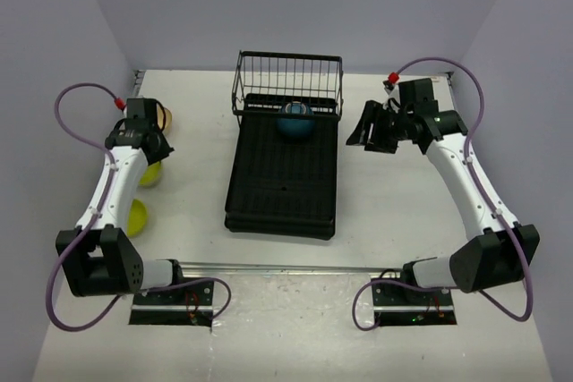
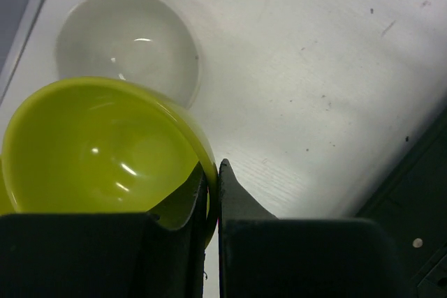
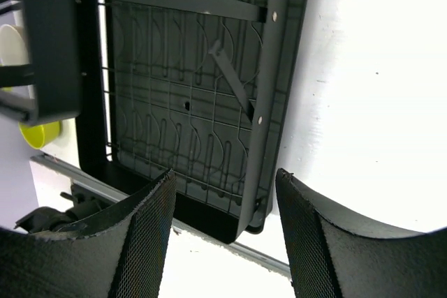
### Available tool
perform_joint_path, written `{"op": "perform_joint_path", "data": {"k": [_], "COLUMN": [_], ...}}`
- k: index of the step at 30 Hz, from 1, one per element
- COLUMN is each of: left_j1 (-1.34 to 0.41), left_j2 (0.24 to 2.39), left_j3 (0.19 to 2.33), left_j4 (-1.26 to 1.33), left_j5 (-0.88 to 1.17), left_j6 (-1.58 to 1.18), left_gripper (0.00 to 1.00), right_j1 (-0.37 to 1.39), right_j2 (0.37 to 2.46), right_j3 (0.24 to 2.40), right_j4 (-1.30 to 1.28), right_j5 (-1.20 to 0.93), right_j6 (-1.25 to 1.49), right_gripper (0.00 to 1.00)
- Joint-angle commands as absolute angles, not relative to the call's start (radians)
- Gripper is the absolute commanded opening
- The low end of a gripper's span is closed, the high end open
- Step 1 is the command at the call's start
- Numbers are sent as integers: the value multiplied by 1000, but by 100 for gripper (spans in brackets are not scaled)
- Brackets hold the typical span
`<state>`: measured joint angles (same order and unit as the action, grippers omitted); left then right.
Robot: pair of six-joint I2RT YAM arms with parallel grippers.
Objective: Unload the bowls from the dish rack
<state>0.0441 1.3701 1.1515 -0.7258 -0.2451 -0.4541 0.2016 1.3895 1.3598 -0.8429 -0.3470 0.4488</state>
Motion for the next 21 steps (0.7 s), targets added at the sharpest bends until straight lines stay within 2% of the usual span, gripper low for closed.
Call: {"op": "perform_joint_path", "data": {"k": [1, 14, 21], "left_j1": [84, 310, 337], "left_j2": [1264, 1219, 1261], "left_j3": [1111, 969, 963], "left_j4": [-759, -785, -782], "left_j5": [-308, -308, -328], "left_j6": [-440, -377, -382], "left_gripper": [0, 0, 0], "right_j1": [201, 201, 199], "right_j2": [1365, 1385, 1378], "right_j3": [1394, 1456, 1468], "right_j4": [-899, -911, -927], "right_j5": [-316, -344, -339], "right_j6": [433, 426, 403], "right_gripper": [60, 61, 60]}}
